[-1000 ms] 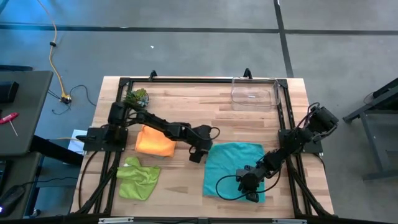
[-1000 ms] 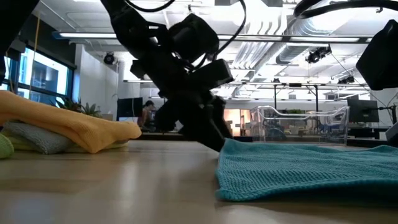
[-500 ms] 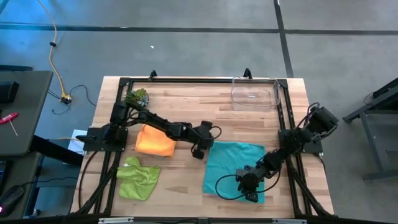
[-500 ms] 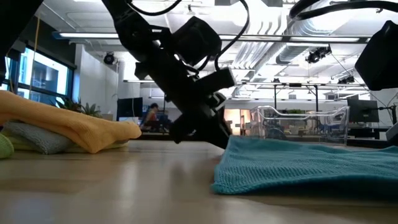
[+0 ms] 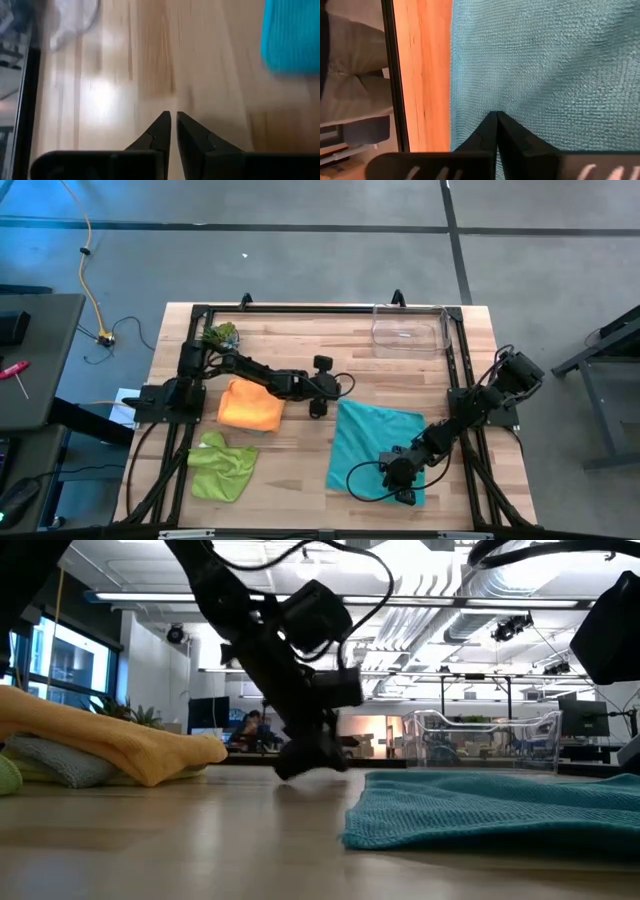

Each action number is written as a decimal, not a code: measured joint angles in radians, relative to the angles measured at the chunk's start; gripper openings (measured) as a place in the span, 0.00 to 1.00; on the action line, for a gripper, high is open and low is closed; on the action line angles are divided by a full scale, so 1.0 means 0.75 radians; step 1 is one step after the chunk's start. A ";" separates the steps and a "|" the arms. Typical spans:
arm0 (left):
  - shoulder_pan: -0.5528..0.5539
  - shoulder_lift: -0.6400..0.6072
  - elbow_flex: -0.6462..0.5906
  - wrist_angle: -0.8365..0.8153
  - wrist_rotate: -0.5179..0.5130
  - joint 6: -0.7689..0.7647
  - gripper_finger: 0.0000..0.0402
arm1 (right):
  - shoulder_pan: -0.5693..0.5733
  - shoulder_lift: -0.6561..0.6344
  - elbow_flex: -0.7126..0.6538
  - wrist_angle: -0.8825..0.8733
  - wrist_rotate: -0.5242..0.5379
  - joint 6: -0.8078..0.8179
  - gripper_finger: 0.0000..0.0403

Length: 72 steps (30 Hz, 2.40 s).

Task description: Fold microfiber towels

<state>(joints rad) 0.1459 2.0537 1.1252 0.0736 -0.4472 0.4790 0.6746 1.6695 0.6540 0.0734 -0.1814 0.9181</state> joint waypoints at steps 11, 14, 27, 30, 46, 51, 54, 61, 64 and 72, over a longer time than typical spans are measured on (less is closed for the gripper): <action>-0.009 -0.345 0.001 -0.155 0.528 -0.393 0.00 | -0.009 -0.068 0.038 -0.044 0.033 0.024 0.00; -0.075 -0.357 0.000 -0.122 0.551 -0.451 0.00 | -0.012 -0.154 0.046 -0.125 0.077 -0.004 0.00; -0.447 -0.052 0.000 0.240 0.568 -0.771 0.00 | -0.133 -0.625 -0.066 -0.888 0.421 0.237 0.00; -0.469 -0.006 0.002 0.254 0.517 -0.881 0.00 | -0.234 -0.626 -0.166 -0.884 0.361 0.272 0.00; -0.427 0.055 0.003 0.153 0.538 -1.014 0.00 | -0.634 -0.629 -0.276 -0.858 0.376 0.061 0.00; -0.407 0.049 0.007 0.080 0.432 -1.051 0.00 | -0.758 -0.627 -0.280 -0.789 0.438 -0.049 0.00; -0.392 0.044 0.008 0.026 0.417 -1.070 0.00 | -0.825 -0.627 -0.280 -0.760 0.441 -0.119 0.00; -0.388 0.014 0.007 -0.098 0.399 -1.089 0.00 | -0.901 -0.627 -0.279 -0.805 0.439 -0.211 0.00; -0.397 -0.014 0.001 -0.096 0.385 -1.104 0.00 | -0.900 -0.627 -0.260 -0.905 0.445 -0.241 0.00; -0.380 -0.088 -0.006 -0.158 0.293 -1.088 0.00 | -0.897 -0.704 -0.141 -1.026 0.478 -0.351 0.00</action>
<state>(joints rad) -0.1395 1.9879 1.1210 -0.0450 -0.2273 -0.3367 0.0019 1.1414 0.5484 -0.6959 0.1768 0.6547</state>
